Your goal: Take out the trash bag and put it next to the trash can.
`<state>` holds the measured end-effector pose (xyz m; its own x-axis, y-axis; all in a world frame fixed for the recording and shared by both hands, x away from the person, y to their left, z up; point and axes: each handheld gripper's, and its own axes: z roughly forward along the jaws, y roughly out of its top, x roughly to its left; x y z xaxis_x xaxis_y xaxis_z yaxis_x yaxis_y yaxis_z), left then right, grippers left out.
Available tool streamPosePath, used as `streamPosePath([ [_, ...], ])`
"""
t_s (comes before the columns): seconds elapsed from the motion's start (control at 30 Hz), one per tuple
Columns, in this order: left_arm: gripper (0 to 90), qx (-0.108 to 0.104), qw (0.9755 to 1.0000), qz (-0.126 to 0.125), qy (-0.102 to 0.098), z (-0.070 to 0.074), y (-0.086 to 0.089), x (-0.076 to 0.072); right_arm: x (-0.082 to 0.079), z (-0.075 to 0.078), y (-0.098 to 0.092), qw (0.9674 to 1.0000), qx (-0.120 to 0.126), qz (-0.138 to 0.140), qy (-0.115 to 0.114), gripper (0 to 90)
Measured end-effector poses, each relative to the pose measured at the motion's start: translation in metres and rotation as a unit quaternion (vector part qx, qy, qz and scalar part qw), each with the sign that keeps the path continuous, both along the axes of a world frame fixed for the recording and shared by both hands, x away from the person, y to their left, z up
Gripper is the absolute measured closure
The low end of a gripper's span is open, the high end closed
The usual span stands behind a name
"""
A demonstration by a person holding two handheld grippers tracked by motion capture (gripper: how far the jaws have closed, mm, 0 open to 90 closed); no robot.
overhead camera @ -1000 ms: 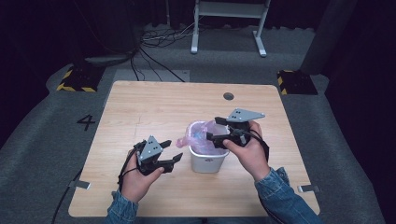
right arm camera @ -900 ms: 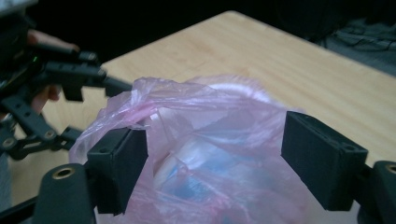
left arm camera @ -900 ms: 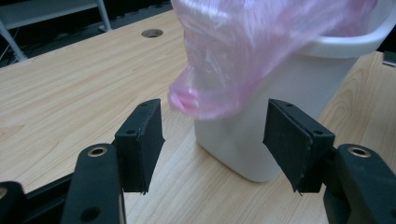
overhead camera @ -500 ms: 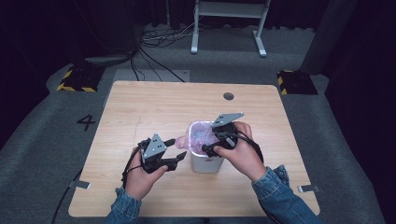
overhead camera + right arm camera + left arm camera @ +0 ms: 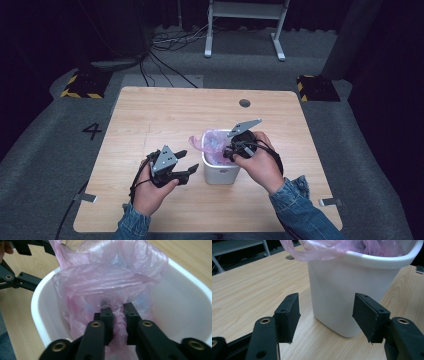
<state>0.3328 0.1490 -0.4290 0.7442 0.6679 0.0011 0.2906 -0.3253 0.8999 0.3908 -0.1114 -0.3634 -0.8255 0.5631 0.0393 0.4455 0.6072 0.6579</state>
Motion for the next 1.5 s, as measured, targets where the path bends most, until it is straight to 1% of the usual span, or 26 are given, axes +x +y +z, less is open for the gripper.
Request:
streamPosePath([
  [0.07,37.9,-0.001,1.0000,-0.001,0.001,0.000,0.000,0.000,0.000,0.000,-0.002,0.9999,0.010,-0.001,-0.008,86.7],
  [0.13,38.0,-0.001,1.0000,0.000,0.001,-0.001,-0.001,-0.001,-0.001,-0.001,-0.004,0.9996,0.028,-0.002,-0.009,87.9],
  [0.27,38.0,0.001,1.0000,-0.002,0.001,-0.002,-0.002,-0.001,-0.003,0.003,-0.007,0.9983,0.054,-0.005,-0.022,88.5],
  [0.3,38.1,0.002,1.0000,-0.003,0.005,-0.003,-0.003,-0.001,-0.003,0.005,-0.007,0.9979,0.059,-0.004,-0.027,88.5],
  [0.37,38.1,0.003,0.9999,-0.008,0.008,-0.006,-0.005,-0.001,-0.005,0.008,-0.009,0.9965,0.072,-0.002,-0.042,88.6],
  [0.47,38.1,0.008,0.9998,-0.014,0.011,-0.009,-0.009,0.000,-0.006,0.012,-0.011,0.9945,0.086,-0.002,-0.059,88.6],
  [0.5,38.1,0.010,0.9998,-0.015,0.010,-0.009,-0.010,-0.001,-0.006,0.013,-0.012,0.9937,0.092,-0.002,-0.064,88.6],
  [0.53,38.1,0.008,0.9997,-0.018,0.012,-0.010,-0.011,-0.001,-0.007,0.015,-0.013,0.9930,0.097,-0.003,-0.068,88.6],
  [0.6,38.0,0.009,0.9997,-0.018,0.012,-0.010,-0.011,-0.001,-0.009,0.019,-0.015,0.9906,0.109,0.000,-0.083,88.6],
  [0.67,38.0,0.008,0.9997,-0.018,0.012,-0.010,-0.011,-0.001,-0.010,0.022,-0.016,0.9889,0.116,0.001,-0.093,88.6],
  [0.73,38.0,0.009,0.9997,-0.017,0.012,-0.010,-0.010,0.000,-0.012,0.026,-0.018,0.9862,0.126,0.002,-0.107,88.6],
  [0.87,38.0,0.007,0.9997,-0.016,0.014,-0.011,-0.010,0.000,-0.014,0.035,-0.024,0.9797,0.148,-0.001,-0.135,88.6],
  [0.93,38.0,0.006,0.9997,-0.016,0.015,-0.011,-0.009,0.000,-0.014,0.040,-0.027,0.9767,0.158,-0.001,-0.145,88.6],
  [0.97,38.0,0.006,0.9998,-0.015,0.015,-0.011,-0.008,0.000,-0.015,0.044,-0.030,0.9737,0.166,-0.001,-0.156,88.7],
  [1.0,38.0,0.006,0.9998,-0.014,0.016,-0.012,-0.008,0.000,-0.015,0.044,-0.030,0.9737,0.166,-0.001,-0.156,88.7],
  [1.2,38.0,0.007,0.9998,-0.006,0.018,-0.013,-0.004,-0.002,-0.018,0.059,-0.035,0.9660,0.183,-0.002,-0.182,88.7],
  [1.33,38.0,0.005,0.9998,-0.001,0.019,-0.013,0.000,-0.004,-0.019,0.070,-0.037,0.9617,0.198,-0.002,-0.190,88.7],
  [1.5,38.0,0.003,0.9998,0.004,0.020,-0.013,0.004,-0.005,-0.019,0.086,-0.038,0.9580,0.203,-0.003,-0.203,88.6],
])
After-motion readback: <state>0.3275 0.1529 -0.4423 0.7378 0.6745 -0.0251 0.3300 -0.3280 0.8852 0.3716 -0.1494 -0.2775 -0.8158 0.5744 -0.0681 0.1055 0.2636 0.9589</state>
